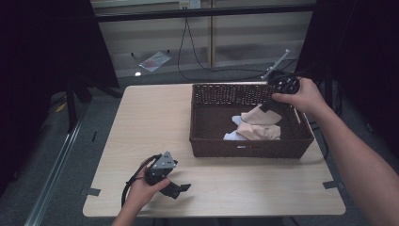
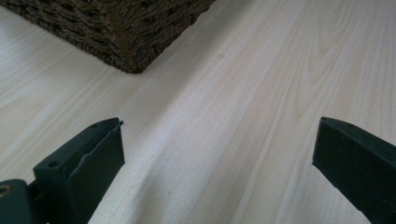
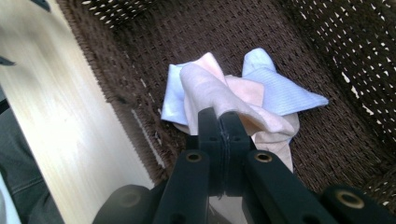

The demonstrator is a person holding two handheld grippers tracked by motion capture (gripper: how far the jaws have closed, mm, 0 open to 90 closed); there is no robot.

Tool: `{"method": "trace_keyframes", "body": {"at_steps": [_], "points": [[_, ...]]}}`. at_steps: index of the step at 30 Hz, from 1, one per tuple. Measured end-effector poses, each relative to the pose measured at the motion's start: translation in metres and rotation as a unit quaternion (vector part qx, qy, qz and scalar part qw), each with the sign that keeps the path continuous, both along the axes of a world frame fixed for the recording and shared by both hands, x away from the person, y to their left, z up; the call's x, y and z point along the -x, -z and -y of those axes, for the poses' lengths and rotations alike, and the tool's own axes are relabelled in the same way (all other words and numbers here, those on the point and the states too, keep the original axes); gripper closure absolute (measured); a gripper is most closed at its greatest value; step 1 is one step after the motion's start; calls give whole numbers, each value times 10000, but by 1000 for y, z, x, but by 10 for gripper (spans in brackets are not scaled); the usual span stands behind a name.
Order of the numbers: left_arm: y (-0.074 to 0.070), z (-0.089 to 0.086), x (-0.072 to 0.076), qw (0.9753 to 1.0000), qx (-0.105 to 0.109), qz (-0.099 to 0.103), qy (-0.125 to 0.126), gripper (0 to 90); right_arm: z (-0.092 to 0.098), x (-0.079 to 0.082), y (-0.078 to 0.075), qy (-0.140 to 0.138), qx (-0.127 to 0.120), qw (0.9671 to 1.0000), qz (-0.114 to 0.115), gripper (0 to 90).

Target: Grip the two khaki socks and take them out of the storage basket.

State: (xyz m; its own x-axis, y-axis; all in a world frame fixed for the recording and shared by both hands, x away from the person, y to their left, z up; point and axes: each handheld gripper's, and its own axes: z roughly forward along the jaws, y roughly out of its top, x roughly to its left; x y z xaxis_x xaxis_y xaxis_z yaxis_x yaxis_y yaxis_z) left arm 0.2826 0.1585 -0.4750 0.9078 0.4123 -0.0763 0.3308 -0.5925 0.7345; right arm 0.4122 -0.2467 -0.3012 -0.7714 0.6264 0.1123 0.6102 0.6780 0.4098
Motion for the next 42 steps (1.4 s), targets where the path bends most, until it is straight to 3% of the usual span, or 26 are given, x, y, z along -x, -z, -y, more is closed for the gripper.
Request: {"method": "trace_keyframes", "body": {"at_steps": [10,24,37,42], "points": [[0,0,0,10000,36,0,3,19,1,13,-20,-247,40,9997,38,898],[0,1,1,10000,25,8,-16,19,3,32,-40,-580,-232,9980,131,893],[-1,0,0,10000,28,5,-28,19,-4,49,-48,-949,-288,9949,163,886],[0,0,1,10000,26,2,-32,19,-10,57,-49,-1122,-325,9931,72,878]]}}
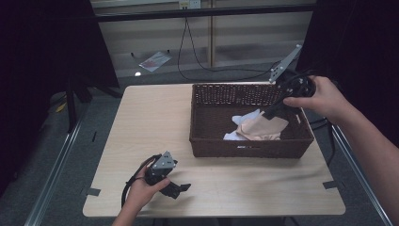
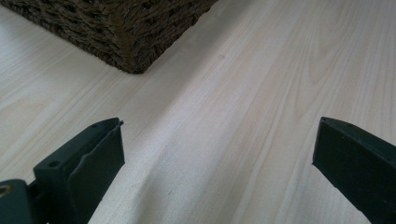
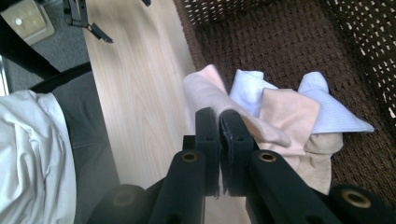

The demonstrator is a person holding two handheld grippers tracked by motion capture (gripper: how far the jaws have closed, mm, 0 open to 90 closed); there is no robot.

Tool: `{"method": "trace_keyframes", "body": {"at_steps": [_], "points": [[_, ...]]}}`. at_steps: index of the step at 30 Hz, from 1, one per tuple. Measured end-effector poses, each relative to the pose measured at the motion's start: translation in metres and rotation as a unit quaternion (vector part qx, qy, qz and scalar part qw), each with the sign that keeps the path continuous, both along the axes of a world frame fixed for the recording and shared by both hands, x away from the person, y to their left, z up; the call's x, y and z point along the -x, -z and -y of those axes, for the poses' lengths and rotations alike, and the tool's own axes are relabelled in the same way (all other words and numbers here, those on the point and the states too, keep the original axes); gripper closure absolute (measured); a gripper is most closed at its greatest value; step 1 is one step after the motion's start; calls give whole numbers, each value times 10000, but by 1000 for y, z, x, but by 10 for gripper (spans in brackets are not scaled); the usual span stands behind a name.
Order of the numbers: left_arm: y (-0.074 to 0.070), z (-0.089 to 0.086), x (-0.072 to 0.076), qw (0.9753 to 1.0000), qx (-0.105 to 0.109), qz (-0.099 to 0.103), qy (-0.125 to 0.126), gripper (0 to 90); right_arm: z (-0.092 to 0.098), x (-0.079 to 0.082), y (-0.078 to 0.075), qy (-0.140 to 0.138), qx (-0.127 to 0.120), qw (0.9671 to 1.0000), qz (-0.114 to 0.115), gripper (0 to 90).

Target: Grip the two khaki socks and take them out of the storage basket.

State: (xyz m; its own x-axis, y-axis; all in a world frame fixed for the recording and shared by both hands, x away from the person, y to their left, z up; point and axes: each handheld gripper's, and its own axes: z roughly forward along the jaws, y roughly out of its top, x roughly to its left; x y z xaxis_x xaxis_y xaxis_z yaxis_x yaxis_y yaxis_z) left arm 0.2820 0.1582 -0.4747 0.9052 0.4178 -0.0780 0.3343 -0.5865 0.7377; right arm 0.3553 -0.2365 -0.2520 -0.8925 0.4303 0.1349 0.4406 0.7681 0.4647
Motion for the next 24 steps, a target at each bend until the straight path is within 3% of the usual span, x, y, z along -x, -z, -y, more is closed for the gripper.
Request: {"method": "trace_keyframes", "body": {"at_steps": [14,24], "points": [[0,0,0,10000,5,-7,-1,19,-15,15,9,-463,-50,9989,-89,882],[-1,0,0,10000,-29,16,11,19,-25,20,30,-620,21,9977,-270,879]]}}
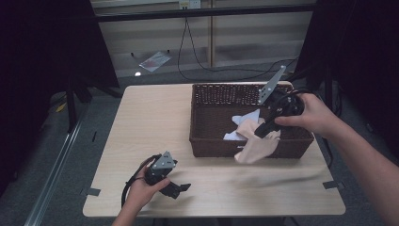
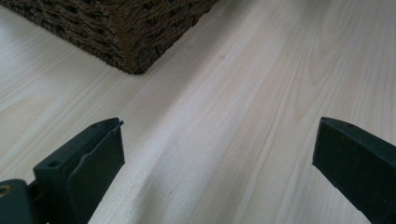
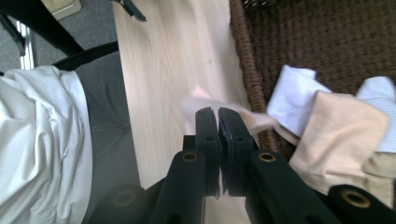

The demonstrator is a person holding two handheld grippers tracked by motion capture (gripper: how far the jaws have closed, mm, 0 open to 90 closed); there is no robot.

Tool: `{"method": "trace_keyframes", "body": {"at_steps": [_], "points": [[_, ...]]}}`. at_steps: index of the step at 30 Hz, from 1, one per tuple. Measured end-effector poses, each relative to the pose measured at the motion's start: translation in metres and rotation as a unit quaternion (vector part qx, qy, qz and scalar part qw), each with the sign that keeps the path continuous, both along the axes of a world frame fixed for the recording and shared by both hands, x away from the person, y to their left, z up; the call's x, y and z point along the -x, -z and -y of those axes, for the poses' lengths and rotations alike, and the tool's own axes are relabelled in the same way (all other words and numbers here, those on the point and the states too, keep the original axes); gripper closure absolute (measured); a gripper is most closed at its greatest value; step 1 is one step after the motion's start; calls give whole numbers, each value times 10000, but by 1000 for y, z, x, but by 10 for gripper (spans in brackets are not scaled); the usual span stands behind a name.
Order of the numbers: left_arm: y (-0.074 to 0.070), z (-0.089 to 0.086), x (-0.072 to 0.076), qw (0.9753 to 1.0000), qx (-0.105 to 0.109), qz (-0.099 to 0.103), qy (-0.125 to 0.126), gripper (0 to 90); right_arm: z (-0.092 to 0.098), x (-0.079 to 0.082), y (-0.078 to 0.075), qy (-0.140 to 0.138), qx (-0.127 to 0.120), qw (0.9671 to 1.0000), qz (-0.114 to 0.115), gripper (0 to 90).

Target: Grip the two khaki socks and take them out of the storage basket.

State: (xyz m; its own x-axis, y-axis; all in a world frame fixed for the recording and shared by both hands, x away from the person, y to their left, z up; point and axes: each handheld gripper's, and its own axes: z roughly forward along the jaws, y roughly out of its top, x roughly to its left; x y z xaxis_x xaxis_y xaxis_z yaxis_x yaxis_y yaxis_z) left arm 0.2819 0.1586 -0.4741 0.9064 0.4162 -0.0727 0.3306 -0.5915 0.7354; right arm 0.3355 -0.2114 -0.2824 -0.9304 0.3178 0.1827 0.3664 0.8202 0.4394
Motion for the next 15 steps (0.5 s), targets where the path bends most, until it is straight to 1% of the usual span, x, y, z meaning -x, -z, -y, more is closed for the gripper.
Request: {"method": "trace_keyframes", "body": {"at_steps": [2,3,5,6,8,10,12,13,14,15], "points": [[0,0,0,10000,0,0,1,19,-2,0,6,-21,24,10000,-2,877],[0,0,0,10000,20,-4,6,19,-3,0,9,-29,53,10000,-62,877],[0,0,0,10000,2,-1,11,19,-5,0,15,-12,135,9999,-60,863],[0,0,0,10000,-21,-2,6,19,-6,-1,18,-17,140,9999,-81,845],[0,0,0,10000,-6,-7,4,19,-6,-3,22,55,125,9999,-13,807],[1,0,0,10000,-6,-14,9,19,-4,-5,23,140,124,9998,4,730],[1,1,0,10000,29,-30,13,19,-3,-9,24,252,133,9996,70,697],[1,0,0,10000,-14,-20,26,19,-1,-11,25,300,145,9994,68,644],[1,0,0,10000,-16,-23,28,19,0,-14,26,385,137,9991,118,597],[1,0,0,10000,-20,-25,28,19,0,-16,28,471,177,9986,132,571]]}}
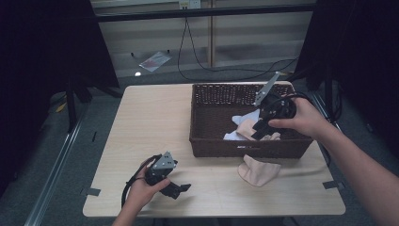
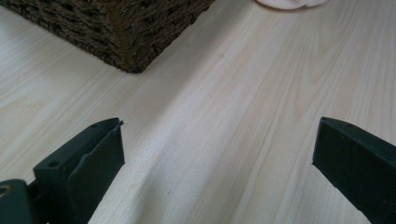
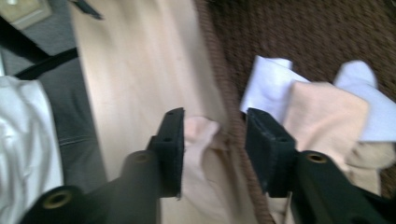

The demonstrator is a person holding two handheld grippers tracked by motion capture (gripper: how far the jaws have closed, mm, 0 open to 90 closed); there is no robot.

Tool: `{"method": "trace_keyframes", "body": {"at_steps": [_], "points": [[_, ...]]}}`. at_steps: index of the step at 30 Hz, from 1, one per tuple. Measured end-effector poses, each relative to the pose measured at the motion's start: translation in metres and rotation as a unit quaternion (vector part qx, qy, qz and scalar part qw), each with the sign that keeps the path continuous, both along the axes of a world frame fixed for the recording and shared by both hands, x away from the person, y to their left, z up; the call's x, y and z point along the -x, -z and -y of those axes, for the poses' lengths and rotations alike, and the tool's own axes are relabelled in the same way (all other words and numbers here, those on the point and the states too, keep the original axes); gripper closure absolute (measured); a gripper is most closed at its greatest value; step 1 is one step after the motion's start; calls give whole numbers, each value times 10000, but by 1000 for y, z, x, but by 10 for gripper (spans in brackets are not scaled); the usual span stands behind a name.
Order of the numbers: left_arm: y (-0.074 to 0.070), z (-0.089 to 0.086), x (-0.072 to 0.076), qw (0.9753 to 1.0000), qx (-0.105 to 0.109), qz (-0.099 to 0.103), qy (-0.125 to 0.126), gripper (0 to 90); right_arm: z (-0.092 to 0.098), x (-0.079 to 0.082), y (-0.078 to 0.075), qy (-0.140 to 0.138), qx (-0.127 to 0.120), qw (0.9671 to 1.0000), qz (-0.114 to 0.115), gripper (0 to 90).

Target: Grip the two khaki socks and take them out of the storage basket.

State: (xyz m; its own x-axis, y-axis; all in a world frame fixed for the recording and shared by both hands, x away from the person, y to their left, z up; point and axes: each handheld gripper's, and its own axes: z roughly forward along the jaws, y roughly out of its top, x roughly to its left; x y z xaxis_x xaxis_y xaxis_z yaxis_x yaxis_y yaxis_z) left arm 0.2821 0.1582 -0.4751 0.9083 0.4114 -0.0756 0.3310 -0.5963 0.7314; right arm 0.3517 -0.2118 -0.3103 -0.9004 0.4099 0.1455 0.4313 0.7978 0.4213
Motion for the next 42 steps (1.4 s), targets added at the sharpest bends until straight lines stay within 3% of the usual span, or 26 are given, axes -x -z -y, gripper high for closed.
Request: {"method": "trace_keyframes", "body": {"at_steps": [6,18,31,34,42], "points": [[0,0,0,10000,-13,-1,-5,19,6,-19,16,377,98,9992,46,355],[1,-1,0,10000,27,-13,26,19,16,-52,50,1000,228,9947,119,152],[0,-1,0,10000,-4,-6,12,19,15,-66,77,1230,332,9918,91,118],[1,-1,0,10000,-1,-1,20,19,13,-68,80,1301,482,9902,143,115],[0,-1,0,10000,0,0,7,19,11,-73,90,1309,493,9900,167,120]]}}
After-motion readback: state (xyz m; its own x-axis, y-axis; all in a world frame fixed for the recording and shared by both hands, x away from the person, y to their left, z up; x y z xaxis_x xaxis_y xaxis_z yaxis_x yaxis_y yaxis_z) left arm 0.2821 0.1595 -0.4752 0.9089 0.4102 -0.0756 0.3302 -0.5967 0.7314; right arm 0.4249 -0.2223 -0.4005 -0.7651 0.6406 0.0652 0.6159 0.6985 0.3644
